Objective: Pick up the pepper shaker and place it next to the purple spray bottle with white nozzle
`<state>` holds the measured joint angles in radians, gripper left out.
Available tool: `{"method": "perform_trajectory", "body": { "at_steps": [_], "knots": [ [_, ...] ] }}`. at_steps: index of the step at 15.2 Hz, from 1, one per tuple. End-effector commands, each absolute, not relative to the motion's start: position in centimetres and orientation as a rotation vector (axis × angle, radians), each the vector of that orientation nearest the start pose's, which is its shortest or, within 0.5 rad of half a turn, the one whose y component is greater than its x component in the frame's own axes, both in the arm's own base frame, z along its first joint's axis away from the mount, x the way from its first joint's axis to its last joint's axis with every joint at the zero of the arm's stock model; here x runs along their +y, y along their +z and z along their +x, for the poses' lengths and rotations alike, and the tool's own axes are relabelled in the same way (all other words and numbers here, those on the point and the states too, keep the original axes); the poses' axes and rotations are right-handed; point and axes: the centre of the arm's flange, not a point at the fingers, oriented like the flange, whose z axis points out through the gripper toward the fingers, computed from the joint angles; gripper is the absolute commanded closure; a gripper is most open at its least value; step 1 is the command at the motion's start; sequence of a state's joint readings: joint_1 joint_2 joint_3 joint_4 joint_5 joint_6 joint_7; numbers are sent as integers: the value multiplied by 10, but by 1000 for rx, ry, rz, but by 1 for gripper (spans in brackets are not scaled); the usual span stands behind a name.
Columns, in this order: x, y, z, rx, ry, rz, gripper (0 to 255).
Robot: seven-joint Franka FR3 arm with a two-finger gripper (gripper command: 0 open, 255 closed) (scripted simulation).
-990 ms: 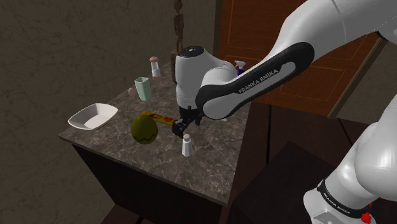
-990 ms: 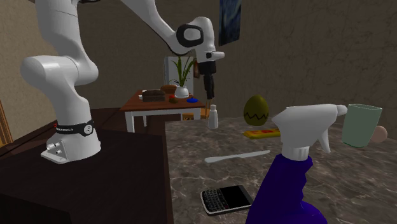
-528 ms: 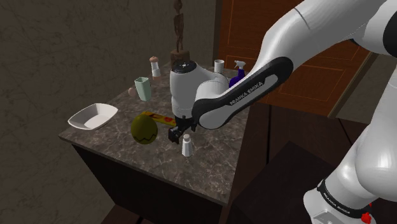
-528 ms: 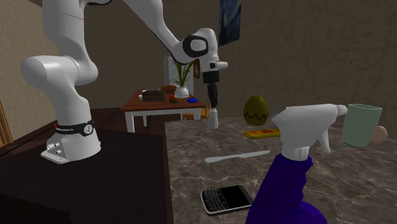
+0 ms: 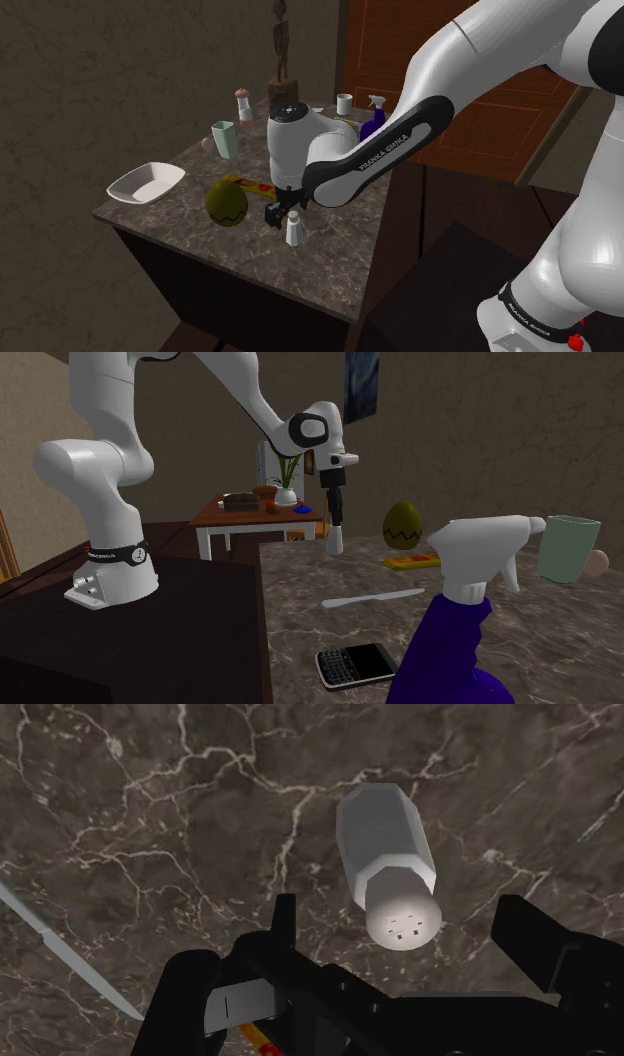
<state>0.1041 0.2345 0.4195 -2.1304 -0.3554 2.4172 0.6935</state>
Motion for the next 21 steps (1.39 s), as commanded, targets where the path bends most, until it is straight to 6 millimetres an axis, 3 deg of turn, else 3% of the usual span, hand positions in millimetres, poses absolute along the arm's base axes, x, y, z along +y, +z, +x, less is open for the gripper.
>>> {"method": "perform_trajectory", "body": {
  "at_steps": [1,2,11,21],
  "knots": [
    [283,314,502,-119,-247,-3207,0],
    [283,314,502,-119,-247,-3207,255],
    [283,314,502,-119,-247,-3207,255],
    [283,367,502,-119,-247,-3207,255]
  ]
}}
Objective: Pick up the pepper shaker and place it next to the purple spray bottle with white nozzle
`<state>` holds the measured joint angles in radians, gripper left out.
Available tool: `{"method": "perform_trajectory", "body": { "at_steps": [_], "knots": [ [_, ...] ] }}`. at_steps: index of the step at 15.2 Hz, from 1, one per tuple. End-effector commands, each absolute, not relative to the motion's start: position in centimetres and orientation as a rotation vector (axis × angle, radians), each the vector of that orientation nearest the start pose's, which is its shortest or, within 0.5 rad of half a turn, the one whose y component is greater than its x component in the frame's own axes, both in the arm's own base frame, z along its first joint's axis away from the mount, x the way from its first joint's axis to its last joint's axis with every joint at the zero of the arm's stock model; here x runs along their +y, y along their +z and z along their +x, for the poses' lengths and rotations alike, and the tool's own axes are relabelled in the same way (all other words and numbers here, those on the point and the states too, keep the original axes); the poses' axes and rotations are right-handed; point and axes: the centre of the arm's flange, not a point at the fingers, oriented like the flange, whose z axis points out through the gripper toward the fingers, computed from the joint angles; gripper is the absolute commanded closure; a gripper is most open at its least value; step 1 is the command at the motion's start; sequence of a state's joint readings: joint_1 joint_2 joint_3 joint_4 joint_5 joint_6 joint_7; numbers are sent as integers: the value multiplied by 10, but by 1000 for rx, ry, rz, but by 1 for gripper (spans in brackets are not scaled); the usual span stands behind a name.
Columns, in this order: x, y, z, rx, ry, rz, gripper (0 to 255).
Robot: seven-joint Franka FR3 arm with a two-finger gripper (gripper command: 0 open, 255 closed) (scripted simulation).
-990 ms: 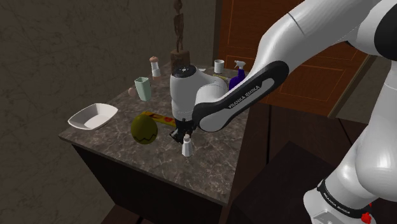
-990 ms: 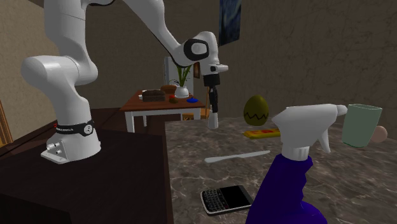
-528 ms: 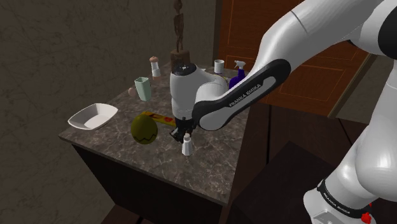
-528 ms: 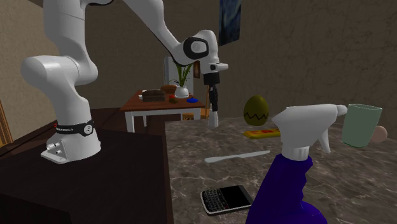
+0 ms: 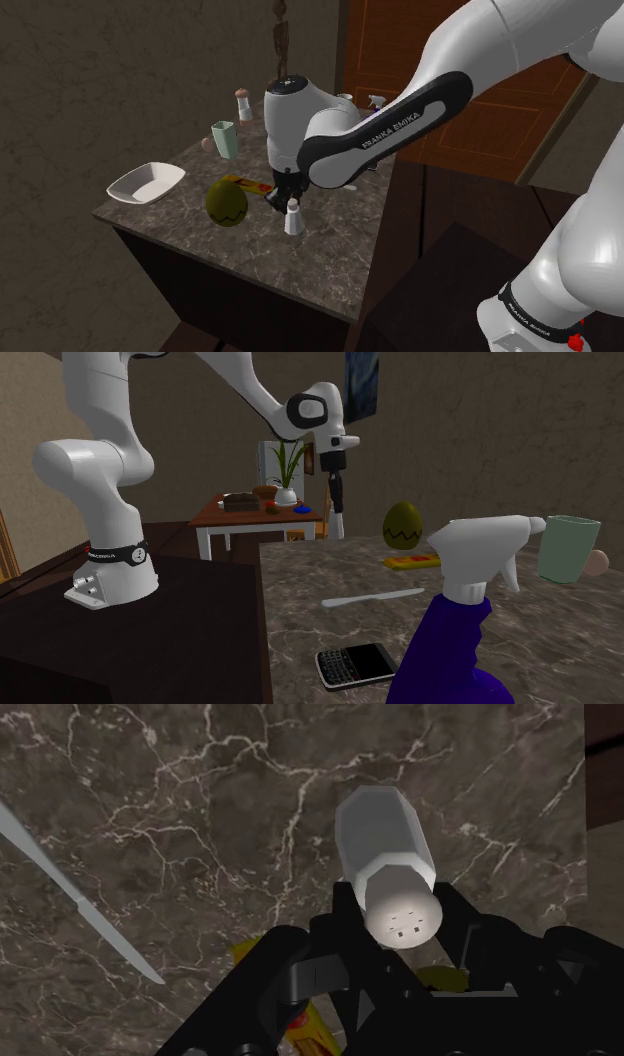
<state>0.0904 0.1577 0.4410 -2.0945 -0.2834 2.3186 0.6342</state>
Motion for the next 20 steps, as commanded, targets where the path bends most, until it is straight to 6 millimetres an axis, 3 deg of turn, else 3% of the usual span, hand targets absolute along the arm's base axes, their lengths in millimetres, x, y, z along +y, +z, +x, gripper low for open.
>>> {"method": "perform_trajectory", "body": {
  "at_steps": [1,20],
  "knots": [
    [283,372,502,-119,-247,-3207,255],
    [283,473,502,-119,-247,-3207,255]
  ]
}}
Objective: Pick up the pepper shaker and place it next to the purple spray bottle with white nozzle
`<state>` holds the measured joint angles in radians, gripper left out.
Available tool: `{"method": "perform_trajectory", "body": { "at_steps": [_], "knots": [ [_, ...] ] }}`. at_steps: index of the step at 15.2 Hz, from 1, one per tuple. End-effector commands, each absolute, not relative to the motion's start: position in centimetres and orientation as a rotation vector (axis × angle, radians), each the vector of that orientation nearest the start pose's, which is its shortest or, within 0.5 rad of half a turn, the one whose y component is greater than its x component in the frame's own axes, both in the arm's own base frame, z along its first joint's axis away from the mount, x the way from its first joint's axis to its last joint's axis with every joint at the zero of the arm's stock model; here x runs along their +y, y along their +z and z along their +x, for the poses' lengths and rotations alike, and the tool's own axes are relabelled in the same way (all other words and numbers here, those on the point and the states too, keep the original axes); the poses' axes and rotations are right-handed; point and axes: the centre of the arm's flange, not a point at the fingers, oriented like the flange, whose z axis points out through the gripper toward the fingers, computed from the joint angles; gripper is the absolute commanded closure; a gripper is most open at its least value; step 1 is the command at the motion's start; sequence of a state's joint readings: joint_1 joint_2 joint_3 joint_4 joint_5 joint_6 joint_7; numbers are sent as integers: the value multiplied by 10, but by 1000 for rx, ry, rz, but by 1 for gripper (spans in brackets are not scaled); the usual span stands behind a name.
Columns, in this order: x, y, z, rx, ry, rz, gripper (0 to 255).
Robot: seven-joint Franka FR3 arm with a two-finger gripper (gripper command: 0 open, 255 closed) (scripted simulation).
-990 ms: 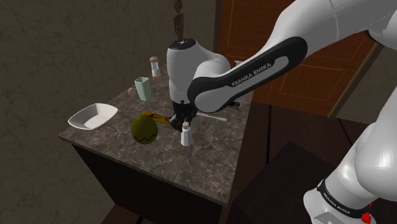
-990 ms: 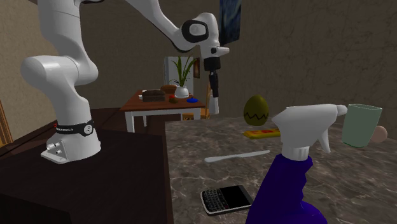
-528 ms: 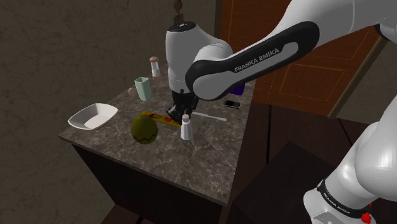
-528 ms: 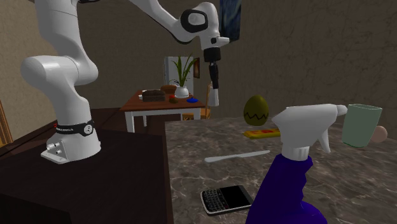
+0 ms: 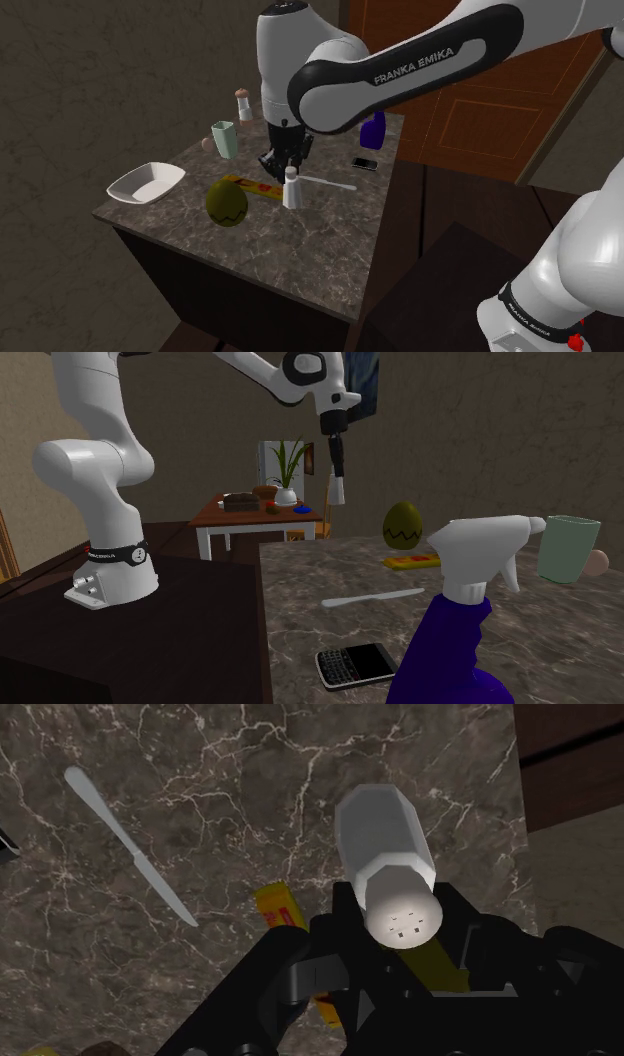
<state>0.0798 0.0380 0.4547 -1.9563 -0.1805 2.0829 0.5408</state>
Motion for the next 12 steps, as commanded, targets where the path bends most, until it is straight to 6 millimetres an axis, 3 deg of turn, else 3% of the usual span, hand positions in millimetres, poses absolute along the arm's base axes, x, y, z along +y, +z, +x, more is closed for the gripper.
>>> {"method": "perform_trajectory", "body": {
  "at_steps": [1,12],
  "knots": [
    [283,478,502,-119,-247,-3207,255],
    [283,536,502,-119,-247,-3207,255]
  ]
}}
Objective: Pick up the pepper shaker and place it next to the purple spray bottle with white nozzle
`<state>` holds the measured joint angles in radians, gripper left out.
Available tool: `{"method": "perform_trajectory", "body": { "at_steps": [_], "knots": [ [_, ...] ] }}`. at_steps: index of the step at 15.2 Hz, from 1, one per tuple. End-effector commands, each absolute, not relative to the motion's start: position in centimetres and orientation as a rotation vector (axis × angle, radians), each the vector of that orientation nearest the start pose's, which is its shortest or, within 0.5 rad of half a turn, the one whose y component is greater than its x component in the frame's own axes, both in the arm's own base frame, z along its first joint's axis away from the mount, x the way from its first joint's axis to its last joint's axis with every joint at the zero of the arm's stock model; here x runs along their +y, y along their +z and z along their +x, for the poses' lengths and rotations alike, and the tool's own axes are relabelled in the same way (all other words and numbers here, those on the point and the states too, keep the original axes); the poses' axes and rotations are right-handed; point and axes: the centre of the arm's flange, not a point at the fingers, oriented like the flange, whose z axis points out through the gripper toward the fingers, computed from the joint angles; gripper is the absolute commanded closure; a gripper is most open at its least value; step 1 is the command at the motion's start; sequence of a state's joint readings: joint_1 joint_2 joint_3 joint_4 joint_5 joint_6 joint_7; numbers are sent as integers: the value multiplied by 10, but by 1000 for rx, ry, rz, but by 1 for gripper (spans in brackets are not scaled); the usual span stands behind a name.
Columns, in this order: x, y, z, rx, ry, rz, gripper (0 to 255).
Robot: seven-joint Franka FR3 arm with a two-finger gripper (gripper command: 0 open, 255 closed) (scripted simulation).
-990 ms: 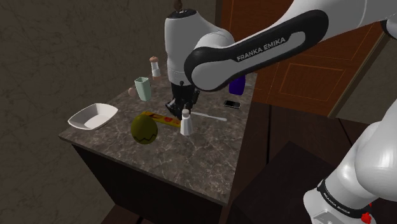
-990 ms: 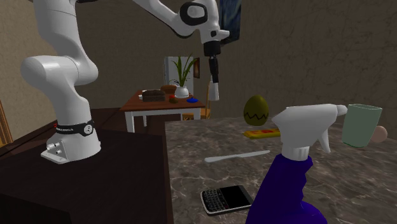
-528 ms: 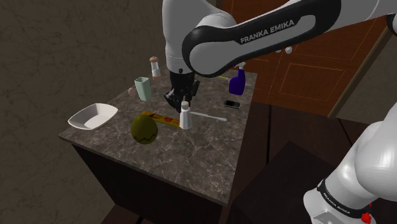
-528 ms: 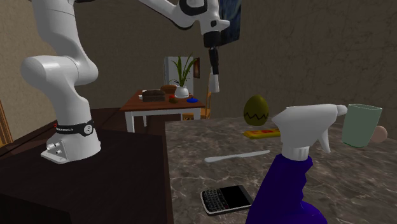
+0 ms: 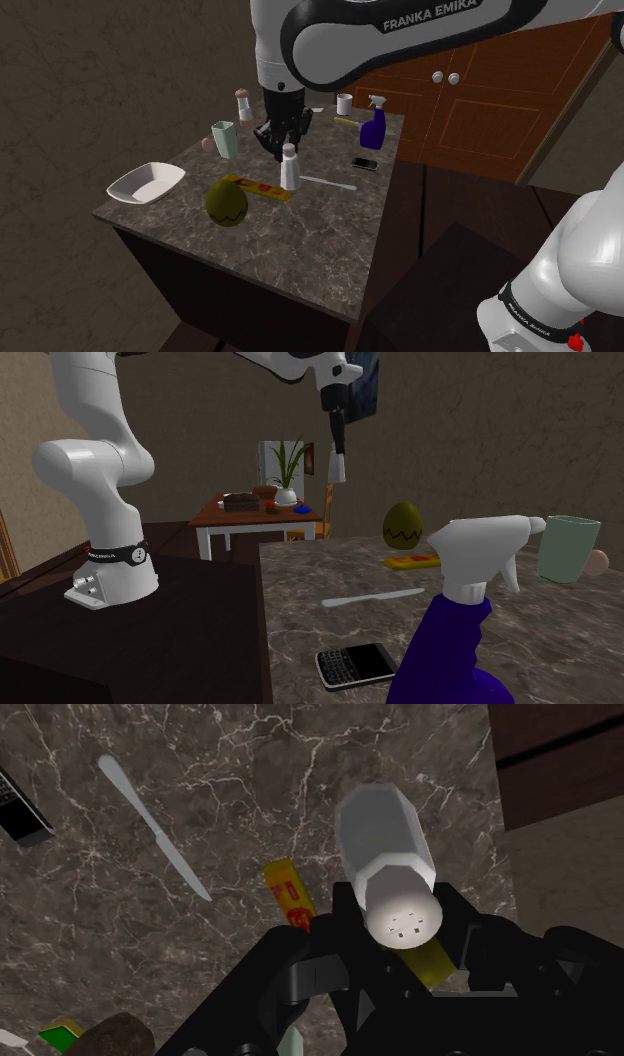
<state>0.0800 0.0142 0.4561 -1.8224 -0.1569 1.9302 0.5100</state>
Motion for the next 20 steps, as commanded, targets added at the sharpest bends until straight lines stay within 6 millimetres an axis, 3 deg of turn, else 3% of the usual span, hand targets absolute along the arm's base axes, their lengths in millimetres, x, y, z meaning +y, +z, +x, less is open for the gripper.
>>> {"method": "perform_trajectory", "body": {
  "at_steps": [1,18,20],
  "knots": [
    [283,541,502,-119,-247,-3207,255],
    [283,631,502,-119,-247,-3207,255],
    [257,631,506,-119,-247,-3207,255]
  ]
}}
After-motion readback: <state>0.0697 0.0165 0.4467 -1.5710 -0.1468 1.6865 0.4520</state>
